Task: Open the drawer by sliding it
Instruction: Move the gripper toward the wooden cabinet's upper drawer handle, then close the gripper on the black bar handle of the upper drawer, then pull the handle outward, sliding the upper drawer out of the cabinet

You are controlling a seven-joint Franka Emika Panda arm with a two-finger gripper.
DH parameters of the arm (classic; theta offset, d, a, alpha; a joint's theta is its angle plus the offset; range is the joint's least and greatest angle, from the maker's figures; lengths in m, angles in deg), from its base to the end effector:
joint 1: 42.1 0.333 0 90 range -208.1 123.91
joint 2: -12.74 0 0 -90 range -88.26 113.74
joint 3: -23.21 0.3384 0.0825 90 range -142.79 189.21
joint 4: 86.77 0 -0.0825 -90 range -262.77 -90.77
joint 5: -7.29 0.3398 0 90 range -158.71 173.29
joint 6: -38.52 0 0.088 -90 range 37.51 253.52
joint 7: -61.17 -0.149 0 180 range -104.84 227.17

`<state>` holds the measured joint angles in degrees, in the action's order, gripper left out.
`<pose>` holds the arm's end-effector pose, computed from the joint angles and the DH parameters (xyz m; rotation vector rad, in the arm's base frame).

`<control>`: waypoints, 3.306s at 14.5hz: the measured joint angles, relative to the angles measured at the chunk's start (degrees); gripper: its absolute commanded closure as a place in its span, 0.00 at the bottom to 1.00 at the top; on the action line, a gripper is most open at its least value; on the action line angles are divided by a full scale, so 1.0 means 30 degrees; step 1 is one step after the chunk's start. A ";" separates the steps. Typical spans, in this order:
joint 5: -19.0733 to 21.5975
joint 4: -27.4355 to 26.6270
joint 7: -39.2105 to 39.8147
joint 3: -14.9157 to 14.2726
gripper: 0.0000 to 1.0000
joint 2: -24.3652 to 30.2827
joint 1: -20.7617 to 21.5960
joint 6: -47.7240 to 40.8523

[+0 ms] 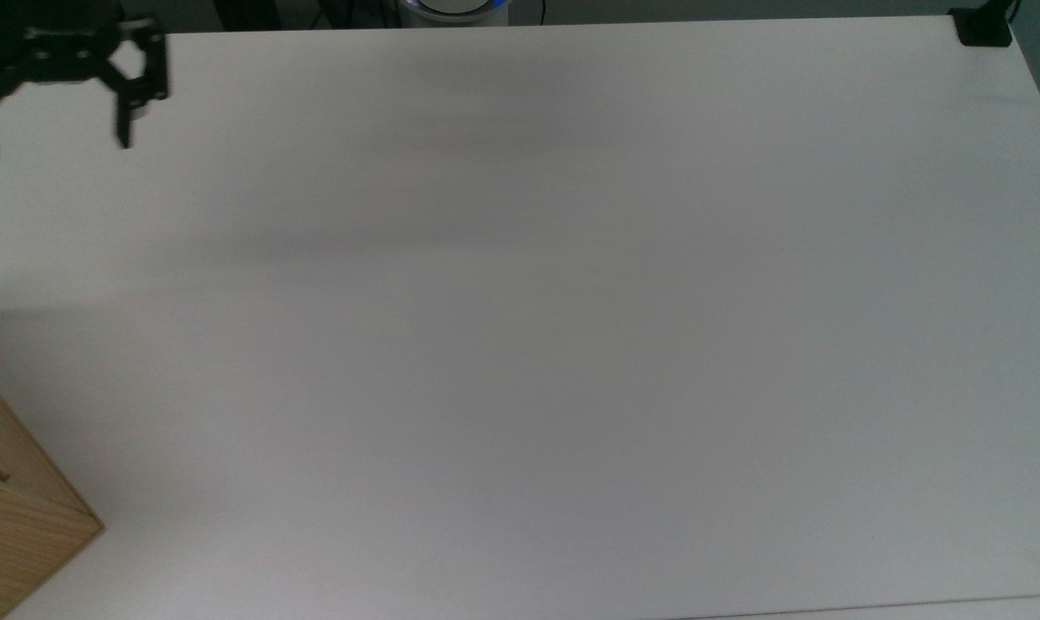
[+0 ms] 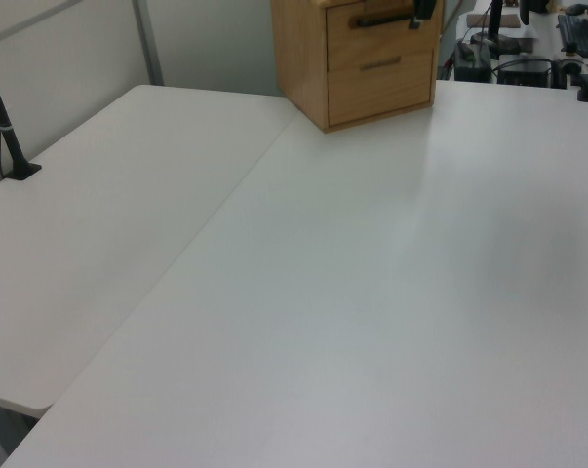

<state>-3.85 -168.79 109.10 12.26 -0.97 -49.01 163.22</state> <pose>0.6238 -0.1991 0.6071 2.5227 0.7960 0.4110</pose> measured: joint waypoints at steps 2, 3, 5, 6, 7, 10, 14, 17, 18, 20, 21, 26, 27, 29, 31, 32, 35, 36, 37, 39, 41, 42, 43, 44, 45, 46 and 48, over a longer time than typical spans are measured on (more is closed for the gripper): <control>0.0000 -0.0815 0.0837 -0.1011 0.00 -0.0532 -0.0054 0.3195; -0.0001 -0.1051 0.0897 -0.1371 0.01 -0.0997 -0.0058 0.4671; -0.0001 -0.1197 0.0897 -0.2021 0.03 -0.2378 -0.0056 0.7982; -0.0001 -0.1206 0.0897 -0.2204 0.08 -0.2873 -0.0054 0.9084; -0.0002 -0.1208 0.0897 -0.2367 0.16 -0.3286 -0.0042 0.9893; -0.0106 -0.1203 0.1169 -0.2822 0.34 -0.4185 -0.0035 1.1636; -0.0156 -0.1205 0.2724 -0.3660 0.37 -0.5130 -0.0070 1.4188; -0.0160 -0.1202 0.3473 -0.4225 0.44 -0.5582 -0.0083 1.5540; -0.0165 -0.1203 0.3824 -0.4362 0.47 -0.5716 -0.0083 1.5873; -0.0165 -0.1201 0.4901 -0.4482 0.61 -0.5903 -0.0086 1.6110; -0.0166 -0.1200 0.5212 -0.4484 0.70 -0.5910 -0.0086 1.6111; -0.0166 -0.1220 0.5751 -0.4490 0.91 -0.5922 0.0008 1.6187; -0.0112 -0.1240 0.5519 -0.4494 0.93 -0.5905 -0.0009 1.6238; -0.0112 -0.1249 0.5450 -0.4493 0.94 -0.5892 -0.0005 1.6240; -0.0112 -0.1423 0.5431 -0.4493 0.95 -0.5752 0.0039 1.6240; -0.0111 -0.1686 0.5428 -0.4493 0.95 -0.5558 0.0104 1.6240; -0.0114 -0.3286 0.5434 -0.4400 0.95 -0.4273 0.0365 1.6240; -0.0116 -0.4042 0.5460 -0.4307 0.95 -0.3658 0.0454 1.6239; -0.0119 -0.4842 0.5522 -0.4191 0.95 -0.2992 0.0537 1.6239; -0.0139 -0.6934 0.5720 -0.3826 0.94 -0.1221 0.0662 1.6238; -0.0147 -0.8716 0.6090 -0.3474 0.94 0.0322 0.0679 1.6238; -0.0147 -0.9718 0.6247 -0.3312 0.94 0.1200 0.0699 1.6237; -0.0147 -1.0300 0.6317 -0.3285 0.94 0.1747 0.0795 1.6136; -0.0147 -1.0821 0.6325 -0.3284 0.94 0.2346 0.0967 1.5765; -0.0147 -1.1260 0.6325 -0.3284 0.94 0.3018 0.1157 1.5015; -0.0146 -1.1584 0.6327 -0.3264 0.94 0.3718 0.1339 1.3958; -0.0144 -1.2013 0.6327 -0.3168 0.94 0.5444 0.1799 1.0481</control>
<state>-4.28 -204.82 128.08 2.75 15.37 -43.62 194.67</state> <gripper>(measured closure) 0.841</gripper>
